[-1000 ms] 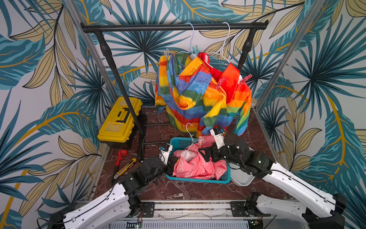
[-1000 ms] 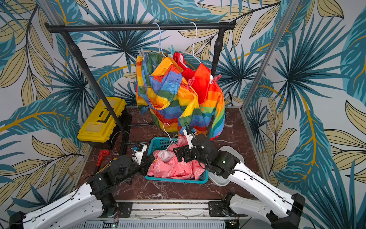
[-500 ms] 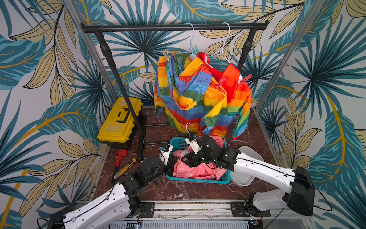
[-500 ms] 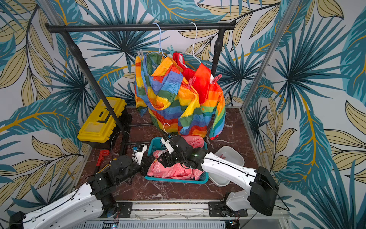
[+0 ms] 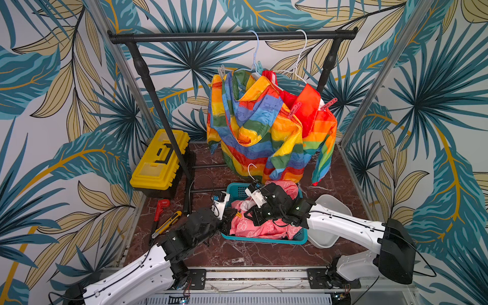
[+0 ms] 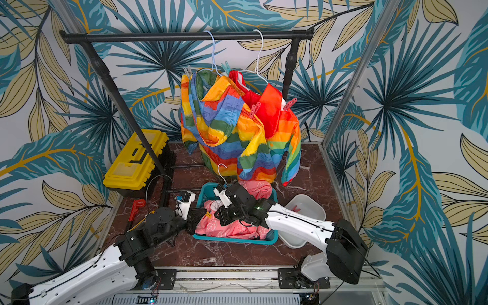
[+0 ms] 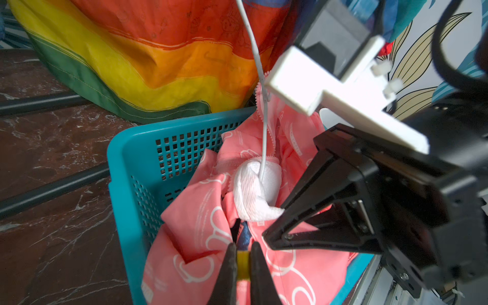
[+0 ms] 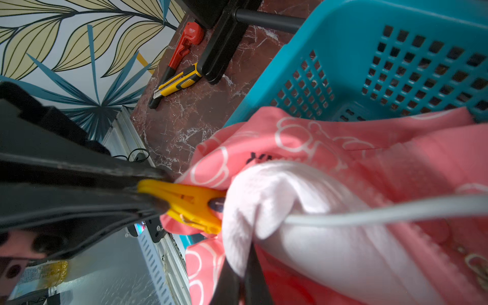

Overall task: Remove the clothespins securing jackets to the hanger
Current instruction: Remove the clothespin from the hanger, then place the clothespin in the storage box.

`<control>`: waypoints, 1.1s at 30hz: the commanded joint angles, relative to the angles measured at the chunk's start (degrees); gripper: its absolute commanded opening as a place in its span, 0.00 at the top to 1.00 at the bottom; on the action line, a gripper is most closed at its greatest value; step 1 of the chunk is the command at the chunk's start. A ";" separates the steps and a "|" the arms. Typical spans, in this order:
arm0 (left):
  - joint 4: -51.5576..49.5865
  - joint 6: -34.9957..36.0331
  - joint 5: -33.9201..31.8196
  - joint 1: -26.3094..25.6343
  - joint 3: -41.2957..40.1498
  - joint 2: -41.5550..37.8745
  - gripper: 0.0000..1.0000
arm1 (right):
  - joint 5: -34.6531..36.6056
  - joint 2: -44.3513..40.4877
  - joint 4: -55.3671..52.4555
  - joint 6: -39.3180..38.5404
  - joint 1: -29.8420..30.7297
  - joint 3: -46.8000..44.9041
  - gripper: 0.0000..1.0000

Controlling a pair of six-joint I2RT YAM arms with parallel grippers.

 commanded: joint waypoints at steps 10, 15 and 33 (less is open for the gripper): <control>-6.78 2.31 -2.89 0.31 7.83 -6.38 1.00 | 0.37 3.82 0.31 1.53 -3.29 -3.43 1.00; -5.12 2.68 -2.74 0.39 10.66 -8.73 1.00 | 2.42 2.13 -3.03 0.68 -3.16 -1.75 1.00; 4.23 0.67 6.87 1.39 14.08 7.18 1.00 | 17.73 -13.54 -18.36 -10.14 -0.20 3.56 0.35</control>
